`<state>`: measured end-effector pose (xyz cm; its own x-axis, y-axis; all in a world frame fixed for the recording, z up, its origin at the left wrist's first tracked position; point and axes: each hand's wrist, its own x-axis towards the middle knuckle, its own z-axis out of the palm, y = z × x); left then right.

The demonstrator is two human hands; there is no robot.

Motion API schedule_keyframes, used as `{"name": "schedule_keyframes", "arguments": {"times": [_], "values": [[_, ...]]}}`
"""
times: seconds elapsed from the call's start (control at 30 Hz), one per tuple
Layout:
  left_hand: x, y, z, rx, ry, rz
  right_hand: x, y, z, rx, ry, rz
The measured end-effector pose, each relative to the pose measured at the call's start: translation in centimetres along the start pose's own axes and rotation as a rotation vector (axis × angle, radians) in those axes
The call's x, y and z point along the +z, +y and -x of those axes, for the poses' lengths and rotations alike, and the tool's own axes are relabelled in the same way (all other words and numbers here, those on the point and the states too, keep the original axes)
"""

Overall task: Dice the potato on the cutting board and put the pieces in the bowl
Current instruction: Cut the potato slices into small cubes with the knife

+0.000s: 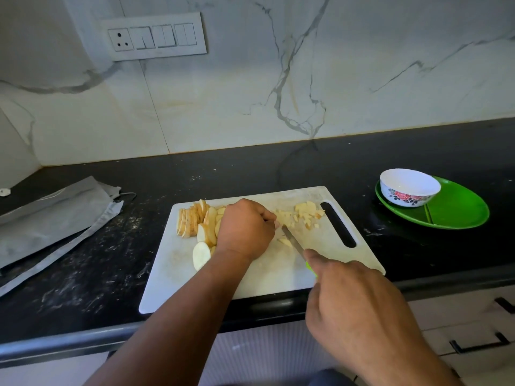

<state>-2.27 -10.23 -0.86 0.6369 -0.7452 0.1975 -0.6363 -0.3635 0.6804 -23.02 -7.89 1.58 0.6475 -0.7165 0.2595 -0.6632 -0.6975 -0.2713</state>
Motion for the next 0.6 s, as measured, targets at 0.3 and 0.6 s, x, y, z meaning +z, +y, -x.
{"name": "schedule_keyframes", "arguments": {"times": [0.3,0.6], "values": [[0.0,-0.1,0.2,0.026,0.02,0.013,0.3,-1.2,-4.1,0.016,0.1,-0.001],[0.0,0.0,0.0,0.006,0.043,0.006,1.8,-1.1,-5.3,-0.013,0.07,-0.036]]}}
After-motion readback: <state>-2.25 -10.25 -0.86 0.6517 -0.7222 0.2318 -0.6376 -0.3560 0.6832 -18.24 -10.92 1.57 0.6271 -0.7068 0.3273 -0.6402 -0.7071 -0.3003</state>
